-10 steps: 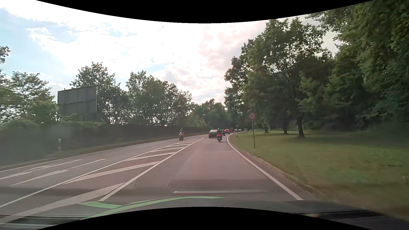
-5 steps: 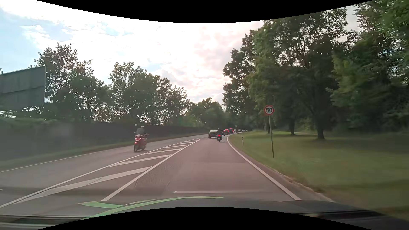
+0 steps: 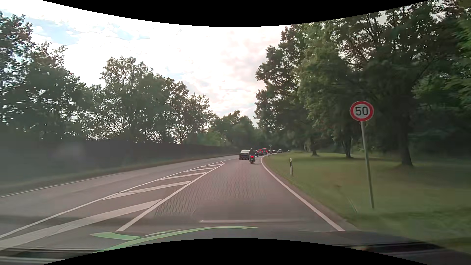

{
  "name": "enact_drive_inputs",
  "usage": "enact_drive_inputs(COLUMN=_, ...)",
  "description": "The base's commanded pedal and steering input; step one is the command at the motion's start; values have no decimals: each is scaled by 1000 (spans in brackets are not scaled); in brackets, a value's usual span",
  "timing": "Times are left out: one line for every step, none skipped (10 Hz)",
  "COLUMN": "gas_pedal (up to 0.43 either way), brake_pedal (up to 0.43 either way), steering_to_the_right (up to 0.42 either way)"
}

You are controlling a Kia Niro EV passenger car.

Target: Follow the waypoints while adhering to traffic rules and regulations

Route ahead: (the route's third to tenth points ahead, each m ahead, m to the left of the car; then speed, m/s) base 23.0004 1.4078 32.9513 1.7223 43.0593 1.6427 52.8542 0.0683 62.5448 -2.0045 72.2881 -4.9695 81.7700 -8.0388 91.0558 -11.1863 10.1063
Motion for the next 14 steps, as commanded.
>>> enact_drive_inputs(gas_pedal=87, brake_pedal=0, steering_to_the_right=16)
enact_drive_inputs(gas_pedal=87, brake_pedal=0, steering_to_the_right=16)
enact_drive_inputs(gas_pedal=87, brake_pedal=0, steering_to_the_right=15)
enact_drive_inputs(gas_pedal=98, brake_pedal=0, steering_to_the_right=15)
enact_drive_inputs(gas_pedal=98, brake_pedal=0, steering_to_the_right=15)
enact_drive_inputs(gas_pedal=98, brake_pedal=0, steering_to_the_right=15)
enact_drive_inputs(gas_pedal=98, brake_pedal=0, steering_to_the_right=15)
enact_drive_inputs(gas_pedal=98, brake_pedal=0, steering_to_the_right=15)
enact_drive_inputs(gas_pedal=98, brake_pedal=0, steering_to_the_right=15)
enact_drive_inputs(gas_pedal=98, brake_pedal=0, steering_to_the_right=15)
enact_drive_inputs(gas_pedal=98, brake_pedal=0, steering_to_the_right=15)
enact_drive_inputs(gas_pedal=98, brake_pedal=0, steering_to_the_right=15)
enact_drive_inputs(gas_pedal=98, brake_pedal=0, steering_to_the_right=15)
enact_drive_inputs(gas_pedal=98, brake_pedal=0, steering_to_the_right=15)
